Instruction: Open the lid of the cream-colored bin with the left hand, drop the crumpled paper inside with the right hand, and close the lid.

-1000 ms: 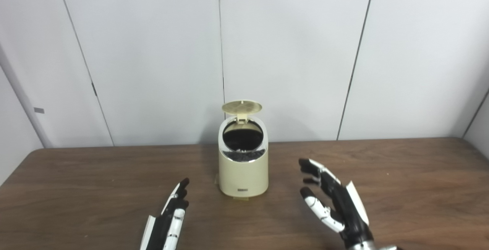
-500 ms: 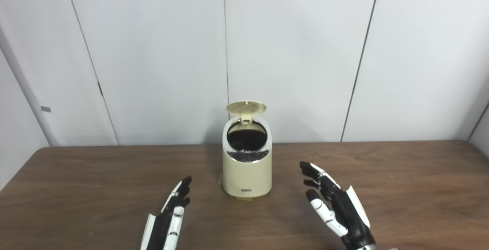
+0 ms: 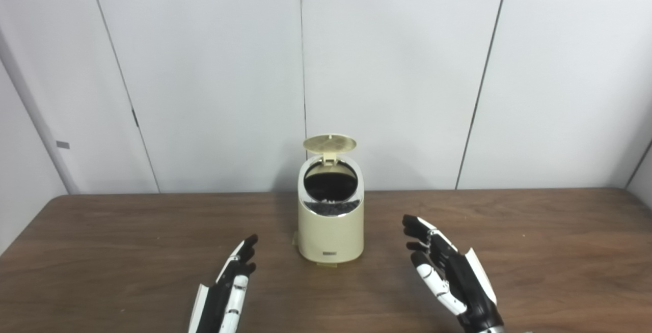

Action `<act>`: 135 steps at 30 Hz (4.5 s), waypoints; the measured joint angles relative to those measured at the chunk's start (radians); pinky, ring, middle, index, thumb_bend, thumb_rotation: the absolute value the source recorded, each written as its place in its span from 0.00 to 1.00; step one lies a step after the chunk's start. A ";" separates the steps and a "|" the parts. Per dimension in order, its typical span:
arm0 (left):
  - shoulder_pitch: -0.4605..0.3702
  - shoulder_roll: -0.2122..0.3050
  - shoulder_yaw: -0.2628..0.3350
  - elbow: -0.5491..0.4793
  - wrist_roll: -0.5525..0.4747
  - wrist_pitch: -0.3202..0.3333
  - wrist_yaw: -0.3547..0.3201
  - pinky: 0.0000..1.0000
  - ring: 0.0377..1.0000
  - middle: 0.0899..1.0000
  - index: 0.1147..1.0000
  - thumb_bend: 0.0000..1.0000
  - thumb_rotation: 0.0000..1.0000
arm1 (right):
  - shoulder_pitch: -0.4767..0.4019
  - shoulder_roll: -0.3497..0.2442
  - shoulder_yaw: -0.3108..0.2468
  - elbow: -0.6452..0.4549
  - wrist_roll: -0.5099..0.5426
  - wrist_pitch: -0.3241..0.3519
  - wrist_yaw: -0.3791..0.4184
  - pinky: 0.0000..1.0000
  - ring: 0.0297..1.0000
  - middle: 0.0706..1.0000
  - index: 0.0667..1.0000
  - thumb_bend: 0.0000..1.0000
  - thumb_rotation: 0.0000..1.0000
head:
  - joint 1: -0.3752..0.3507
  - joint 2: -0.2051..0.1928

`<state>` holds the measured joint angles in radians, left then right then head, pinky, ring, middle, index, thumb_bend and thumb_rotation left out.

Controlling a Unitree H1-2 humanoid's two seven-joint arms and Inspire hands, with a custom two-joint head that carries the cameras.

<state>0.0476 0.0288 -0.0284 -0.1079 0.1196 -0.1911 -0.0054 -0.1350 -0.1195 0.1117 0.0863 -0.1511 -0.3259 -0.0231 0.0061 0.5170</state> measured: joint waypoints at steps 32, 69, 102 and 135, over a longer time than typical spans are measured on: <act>-0.607 0.218 -0.113 -0.123 0.332 0.548 -0.211 0.87 0.95 0.97 0.94 0.92 0.99 | -0.025 0.009 -0.005 0.035 0.003 -0.022 0.016 0.78 0.85 0.86 0.85 0.13 0.49 | 0.014 -0.026; -0.780 0.286 -0.357 0.136 0.667 0.430 -0.322 1.00 0.99 0.93 0.94 0.93 0.94 | -0.045 0.021 0.000 0.062 0.006 -0.022 0.018 0.79 0.86 0.87 0.85 0.15 0.32 | 0.002 -0.043; -0.636 0.383 -0.460 0.084 0.980 0.263 -0.320 1.00 0.93 0.89 0.87 0.93 0.90 | -0.026 0.049 0.010 0.026 -0.006 0.025 0.025 0.78 0.86 0.87 0.85 0.15 0.27 | -0.018 0.003; -0.621 0.413 -0.487 0.088 1.069 0.194 -0.245 1.00 0.93 0.88 0.87 0.89 0.98 | -0.022 0.064 0.011 0.027 0.010 0.051 0.030 0.78 0.86 0.87 0.85 0.16 0.28 | -0.018 -0.006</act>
<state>-0.5730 0.4421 -0.5154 -0.0195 1.1889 0.0033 -0.2509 -0.1571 -0.0555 0.1223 0.1136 -0.1411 -0.2753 0.0065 -0.0123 0.5108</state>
